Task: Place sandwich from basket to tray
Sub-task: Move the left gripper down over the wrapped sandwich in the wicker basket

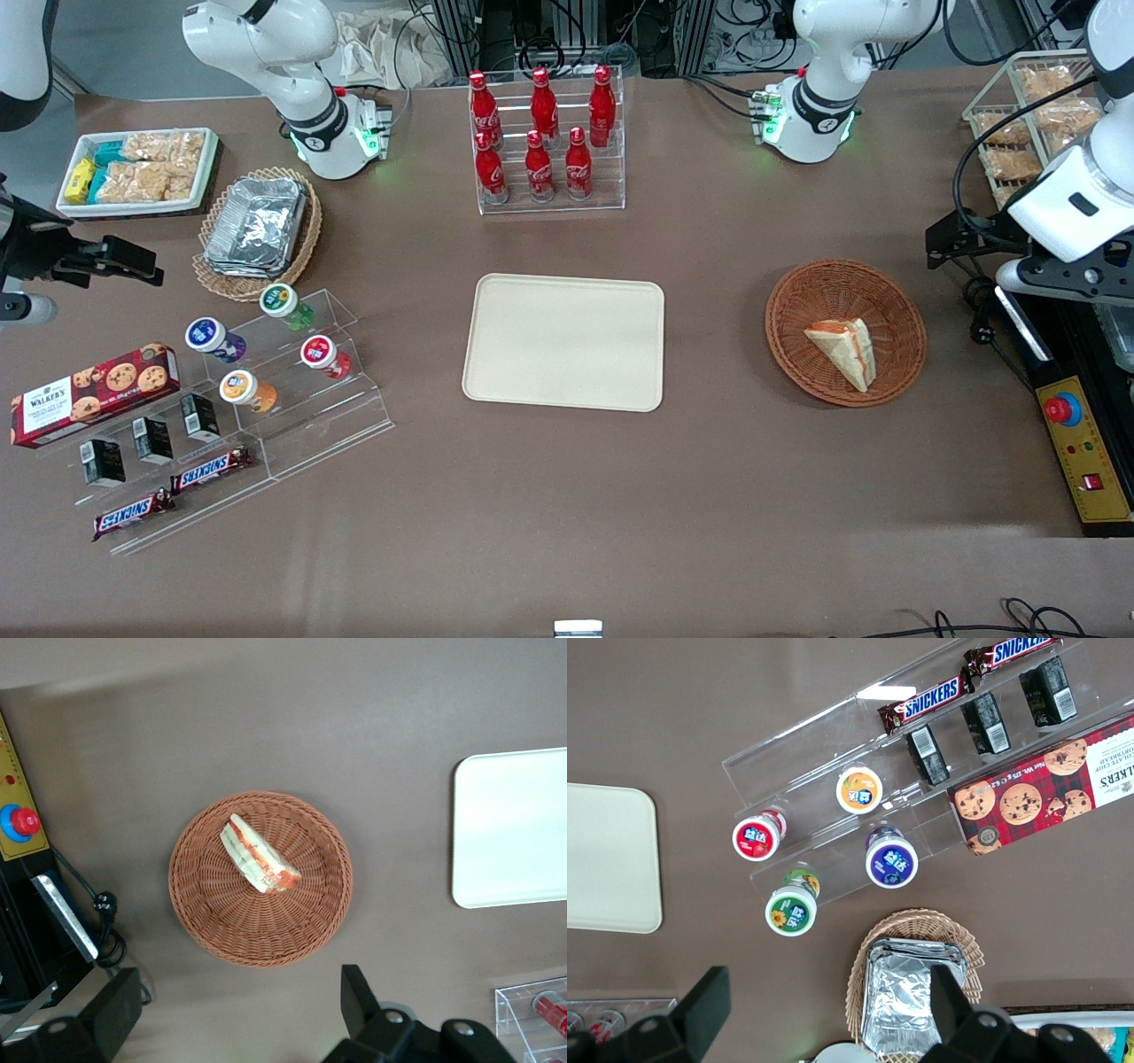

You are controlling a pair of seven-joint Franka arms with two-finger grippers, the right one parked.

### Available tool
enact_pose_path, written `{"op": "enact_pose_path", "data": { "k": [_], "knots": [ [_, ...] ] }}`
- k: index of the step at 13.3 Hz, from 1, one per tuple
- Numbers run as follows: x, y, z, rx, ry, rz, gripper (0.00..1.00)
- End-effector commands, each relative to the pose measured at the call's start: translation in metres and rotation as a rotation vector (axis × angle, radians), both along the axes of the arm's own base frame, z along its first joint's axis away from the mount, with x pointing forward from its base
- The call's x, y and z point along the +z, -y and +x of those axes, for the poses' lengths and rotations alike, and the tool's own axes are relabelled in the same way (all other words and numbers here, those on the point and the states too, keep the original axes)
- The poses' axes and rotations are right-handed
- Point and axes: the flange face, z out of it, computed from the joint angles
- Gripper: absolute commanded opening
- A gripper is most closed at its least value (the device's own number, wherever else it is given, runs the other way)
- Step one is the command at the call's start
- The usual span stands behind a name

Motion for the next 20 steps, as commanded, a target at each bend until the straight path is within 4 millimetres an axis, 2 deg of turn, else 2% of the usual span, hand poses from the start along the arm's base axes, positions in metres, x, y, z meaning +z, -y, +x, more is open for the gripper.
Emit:
{"op": "enact_pose_path", "data": {
  "k": [1,3,6,7,9,11,12,14,20],
  "knots": [
    [-0.003,0.004,0.007,0.028,-0.013,0.013,1.0],
    [0.005,0.005,0.007,0.087,0.005,0.001,1.0],
    [-0.03,0.004,0.007,0.252,-0.027,0.008,1.0],
    [-0.043,0.003,0.0,0.325,-0.016,0.012,1.0],
    [-0.094,-0.001,-0.019,0.475,-0.028,0.036,1.0],
    [-0.14,-0.002,-0.039,0.693,0.047,0.028,1.0],
    [-0.166,-0.003,-0.045,0.773,0.075,0.02,1.0],
    [-0.205,-0.003,-0.046,0.853,0.074,0.019,1.0],
    [-0.28,-0.007,-0.035,0.886,0.053,0.045,1.0]
  ]
}}
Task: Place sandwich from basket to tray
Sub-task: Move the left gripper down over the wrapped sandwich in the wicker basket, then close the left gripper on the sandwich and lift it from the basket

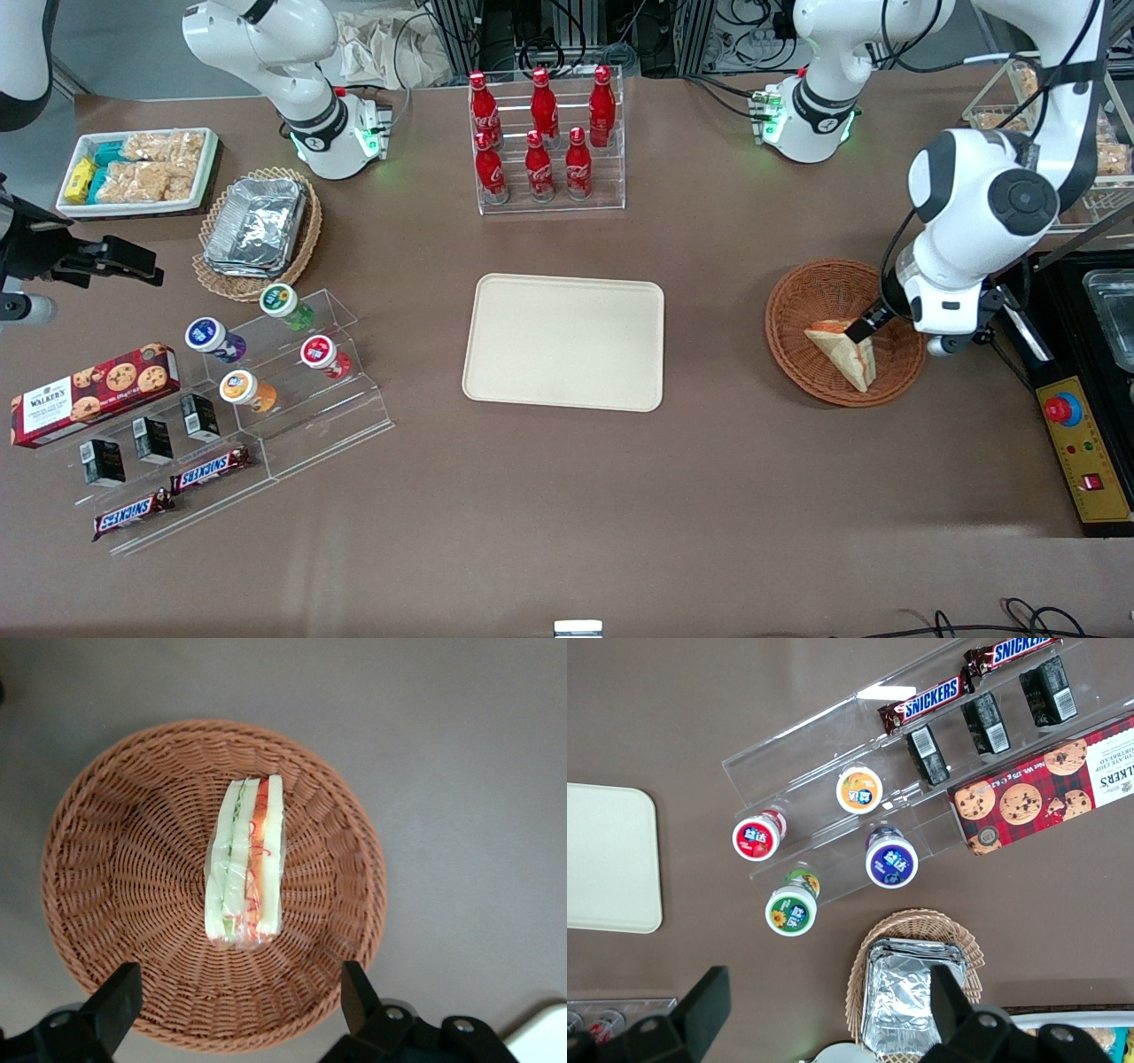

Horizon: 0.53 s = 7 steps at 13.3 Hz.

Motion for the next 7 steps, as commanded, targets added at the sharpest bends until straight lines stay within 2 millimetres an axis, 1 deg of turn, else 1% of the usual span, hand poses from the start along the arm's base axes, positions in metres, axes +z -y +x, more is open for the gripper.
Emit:
{"op": "enact_pose_path", "data": {
  "k": [1,4,5,7],
  "knots": [
    [-0.028,-0.005,0.006,0.02,0.008,0.016,1.0],
    [-0.049,-0.022,0.007,0.065,-0.02,0.018,1.0],
    [-0.054,-0.023,0.008,0.079,-0.015,0.017,1.0],
    [-0.071,-0.021,0.006,0.133,-0.018,0.016,1.0]
  ]
}}
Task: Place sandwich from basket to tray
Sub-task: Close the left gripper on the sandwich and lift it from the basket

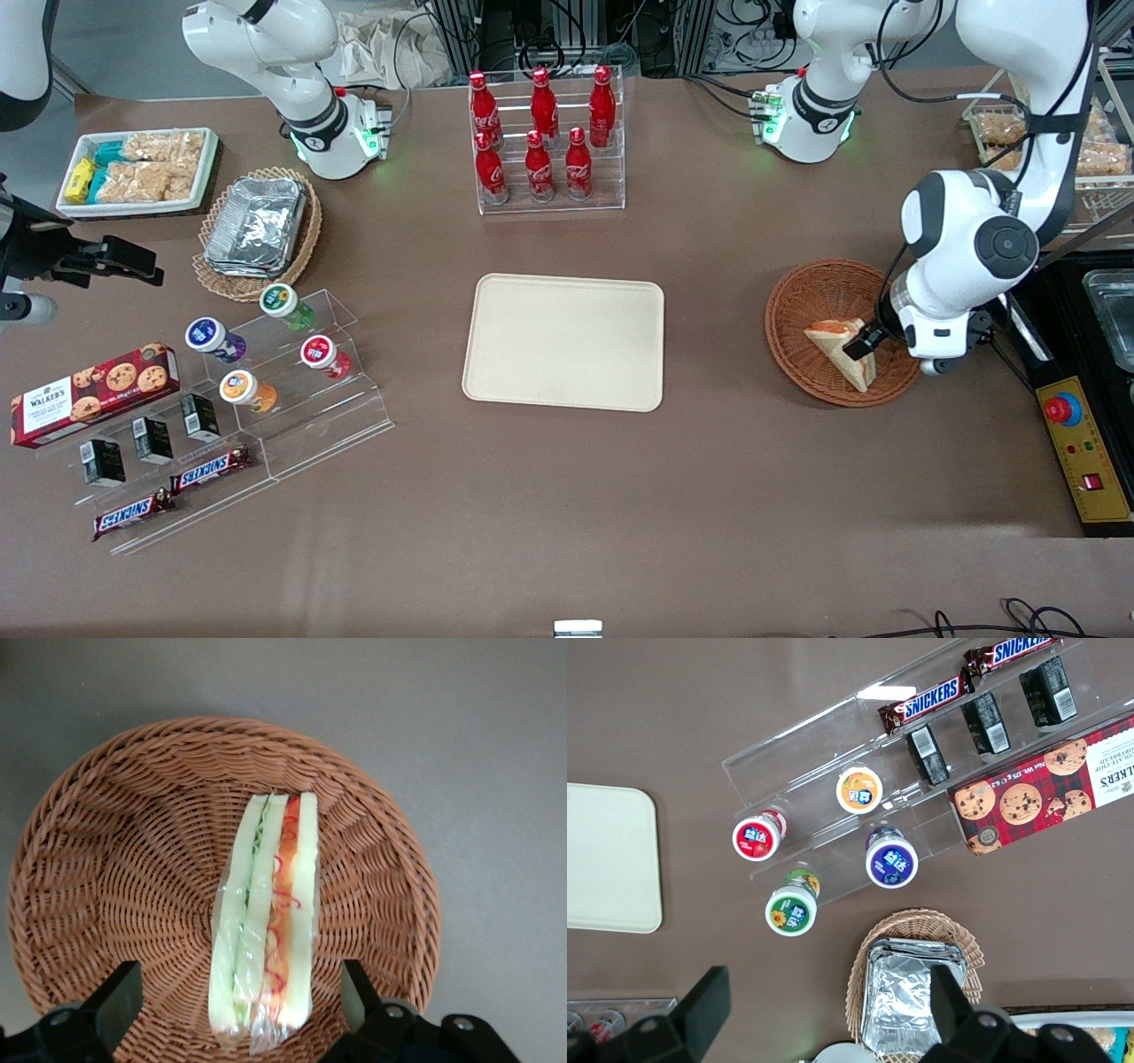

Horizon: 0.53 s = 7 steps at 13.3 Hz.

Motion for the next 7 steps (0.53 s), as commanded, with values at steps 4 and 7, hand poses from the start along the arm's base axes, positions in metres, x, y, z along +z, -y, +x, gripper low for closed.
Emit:
{"op": "enact_pose_path", "data": {
  "k": [4,7],
  "knots": [
    [-0.036,0.005,-0.017,0.05,0.011,0.015,1.0],
    [-0.045,0.004,-0.025,0.033,-0.011,0.025,0.67]
  ]
}}
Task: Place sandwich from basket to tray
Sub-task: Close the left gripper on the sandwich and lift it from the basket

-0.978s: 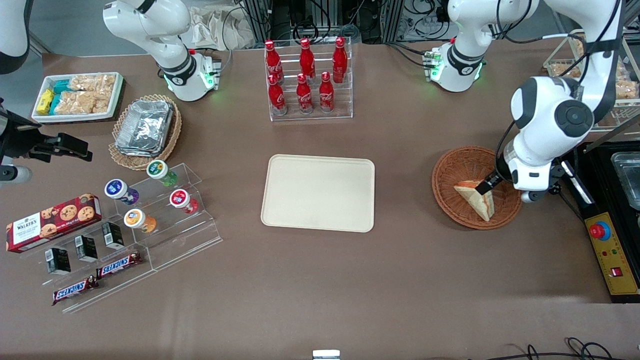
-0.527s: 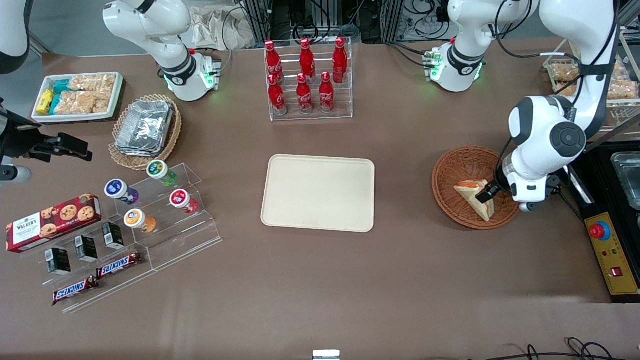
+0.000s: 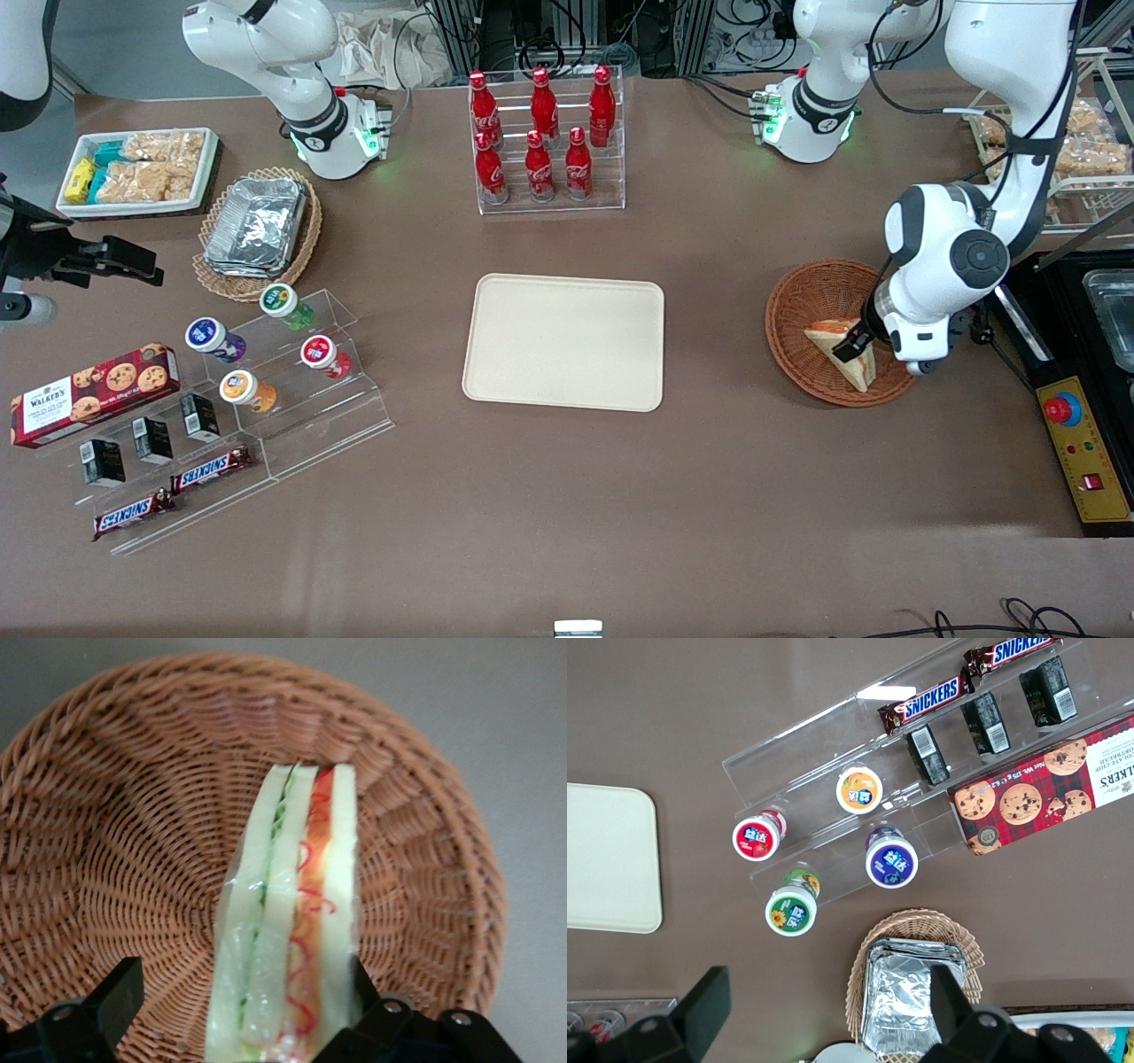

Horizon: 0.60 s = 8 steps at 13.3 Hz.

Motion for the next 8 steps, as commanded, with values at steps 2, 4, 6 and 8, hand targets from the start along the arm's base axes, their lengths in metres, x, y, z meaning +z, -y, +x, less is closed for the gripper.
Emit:
{"op": "enact_pose_path", "data": {
  "k": [2,4,6,8],
  "knots": [
    [0.0,0.002,-0.005,-0.01,0.022,0.022,0.0],
    [0.008,0.008,-0.001,-0.02,0.032,0.021,0.0],
    [0.029,0.011,0.011,-0.034,0.027,0.03,0.0],
    [0.068,0.01,0.029,-0.089,-0.064,0.057,0.0]
  ]
}}
